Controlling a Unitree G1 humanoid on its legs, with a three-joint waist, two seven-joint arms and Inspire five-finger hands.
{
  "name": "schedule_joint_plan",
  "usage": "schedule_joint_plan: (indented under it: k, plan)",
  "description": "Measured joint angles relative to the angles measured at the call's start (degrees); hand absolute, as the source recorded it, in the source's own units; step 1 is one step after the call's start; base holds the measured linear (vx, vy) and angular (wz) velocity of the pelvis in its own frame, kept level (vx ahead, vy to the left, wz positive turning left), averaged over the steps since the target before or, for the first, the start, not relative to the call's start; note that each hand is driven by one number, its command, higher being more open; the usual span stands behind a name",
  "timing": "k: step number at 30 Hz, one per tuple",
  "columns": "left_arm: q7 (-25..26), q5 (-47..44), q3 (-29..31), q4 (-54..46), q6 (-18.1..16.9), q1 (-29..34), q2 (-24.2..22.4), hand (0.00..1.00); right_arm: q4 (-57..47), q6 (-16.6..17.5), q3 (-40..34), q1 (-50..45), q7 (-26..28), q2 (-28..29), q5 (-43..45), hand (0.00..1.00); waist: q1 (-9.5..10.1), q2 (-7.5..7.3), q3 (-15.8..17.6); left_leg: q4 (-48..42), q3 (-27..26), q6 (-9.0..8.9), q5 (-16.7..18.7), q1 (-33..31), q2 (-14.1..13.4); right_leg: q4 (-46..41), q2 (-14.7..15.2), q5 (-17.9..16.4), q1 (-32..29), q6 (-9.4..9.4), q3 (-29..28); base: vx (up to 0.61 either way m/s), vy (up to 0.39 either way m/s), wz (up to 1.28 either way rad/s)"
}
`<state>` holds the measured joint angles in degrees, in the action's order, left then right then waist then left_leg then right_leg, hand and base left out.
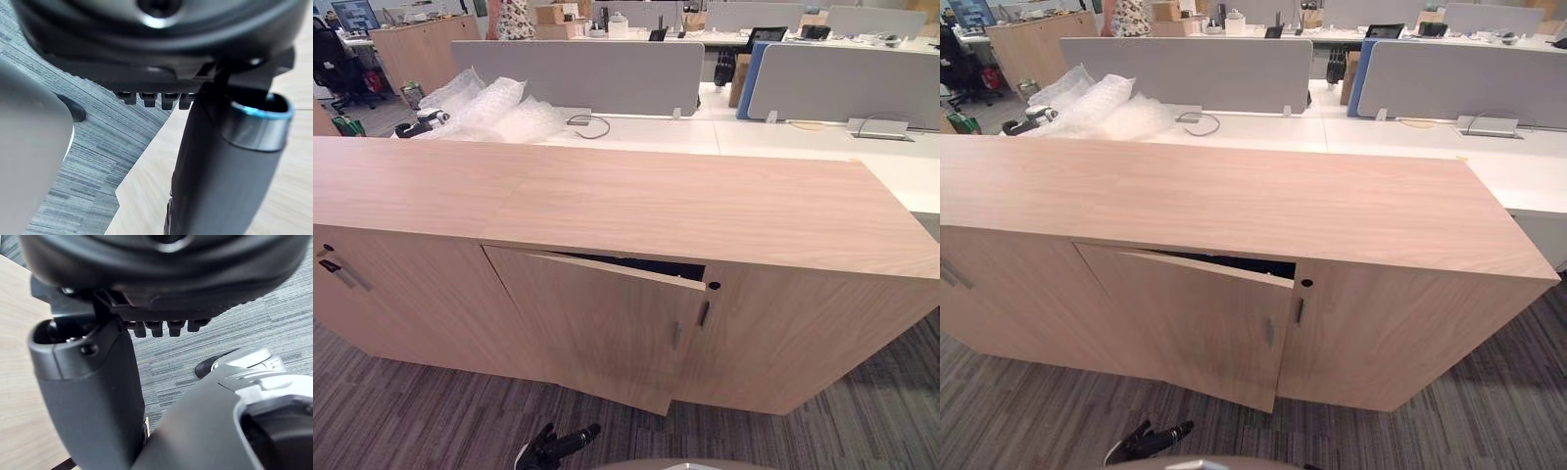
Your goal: Walk over to the cabinet, pick up the folder, carry it to the office cabinet, place the folder inside the office cabinet, then close the office cabinet door
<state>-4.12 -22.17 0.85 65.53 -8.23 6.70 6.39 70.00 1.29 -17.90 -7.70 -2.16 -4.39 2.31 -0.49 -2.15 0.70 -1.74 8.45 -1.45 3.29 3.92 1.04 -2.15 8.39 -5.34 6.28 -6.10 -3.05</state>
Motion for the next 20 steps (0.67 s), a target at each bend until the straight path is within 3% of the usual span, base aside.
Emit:
schedule_joint_plan:
  k: [20]
  plan:
    - [1.23,4.70,0.83,0.06,0.83,-0.83,-0.21,1.00,-0.07,-0.57,1.66,0.53,-0.05,0.01,0.02,1.00,-0.15,0.01,0.09,0.47,-1.40,-0.26,0.65,0.03,-0.68,1.32,-0.40,0.62,-0.24,-0.01,-0.74,0.01,-0.009,-0.03]
